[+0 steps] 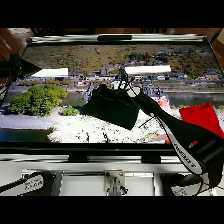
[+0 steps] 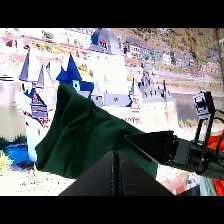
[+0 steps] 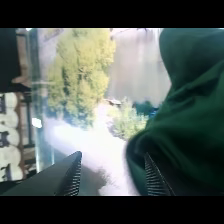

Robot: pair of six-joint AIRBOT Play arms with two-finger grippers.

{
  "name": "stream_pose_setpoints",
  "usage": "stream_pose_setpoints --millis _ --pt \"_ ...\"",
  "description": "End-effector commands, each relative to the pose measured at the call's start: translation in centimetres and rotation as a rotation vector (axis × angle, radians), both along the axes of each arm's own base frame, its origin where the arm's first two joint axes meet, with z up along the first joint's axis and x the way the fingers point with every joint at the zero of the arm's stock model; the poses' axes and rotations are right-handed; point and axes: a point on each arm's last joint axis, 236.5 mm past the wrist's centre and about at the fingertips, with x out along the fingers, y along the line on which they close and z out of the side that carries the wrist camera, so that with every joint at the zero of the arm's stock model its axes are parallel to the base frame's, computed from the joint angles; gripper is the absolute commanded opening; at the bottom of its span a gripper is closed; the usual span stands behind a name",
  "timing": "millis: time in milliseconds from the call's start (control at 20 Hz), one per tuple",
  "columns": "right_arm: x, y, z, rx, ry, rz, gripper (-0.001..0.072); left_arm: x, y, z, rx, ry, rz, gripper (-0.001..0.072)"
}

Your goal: Fold the shirts.

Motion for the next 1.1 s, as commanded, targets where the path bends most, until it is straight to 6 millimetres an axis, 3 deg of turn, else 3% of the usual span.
stream_pose_setpoints --millis 0,100,150,300,350,400,450,500,550,600,800,1050 --pt "-0.3 -0.2 0.4 0.028 0.014 0.038 0.0510 -0.1 -0.5 -0.1 0.008 -0.003 -0.019 0.0037" --pt "-0.7 -2.3 1.3 -0.015 -0.015 0.099 0.0511 -0.1 -0.5 -0.1 0.010 -0.006 -0.022 0.0037" --pt "-0.6 -4.4 1.8 -0.065 -0.036 0.121 0.0510 -0.1 -0.5 -0.1 0.011 -0.007 -0.021 0.0037" --pt "-1.2 -14.1 1.2 -0.321 0.021 0.122 0.0511 0.0 -0.5 -0.1 0.013 -0.010 -0.022 0.0037" --pt "-2.6 -18.7 0.0 -0.460 0.080 0.151 0.0597 0.0 -0.5 -0.1 0.012 -0.010 -0.022 0.0037" --pt "-5.0 -23.3 -1.5 -0.598 0.174 0.213 0.0630 0.0 -0.5 -0.2 0.014 -0.011 -0.023 0.0037" --pt "-7.6 -27.1 -2.6 -0.694 0.288 0.267 0.0629 0.0 -0.5 -0.2 0.021 -0.020 -0.030 0.0037" --pt "-9.9 -29.6 -3.5 -0.729 0.386 0.306 0.0630 0.0 -0.5 -0.2 0.024 -0.023 -0.034 0.0037" --pt "-11.3 -30.3 -4.3 -0.697 0.447 0.314 0.0630 0.0 -0.5 -0.3 0.024 -0.021 -0.034 0.0037" --pt "-11.4 -29.7 -5.1 -0.631 0.454 0.298 0.0630 0.0 -0.5 -0.3 0.023 -0.020 -0.034 0.0037" --pt "-8.2 -23.4 -6.6 -0.347 0.303 0.172 0.0630 0.0 -0.5 -0.3 0.023 -0.020 -0.034 0.0037" --pt "-9.0 -21.7 -10.1 -0.299 0.385 0.193 0.0630 0.0 -0.5 -0.3 0.023 -0.021 -0.034 0.0037"
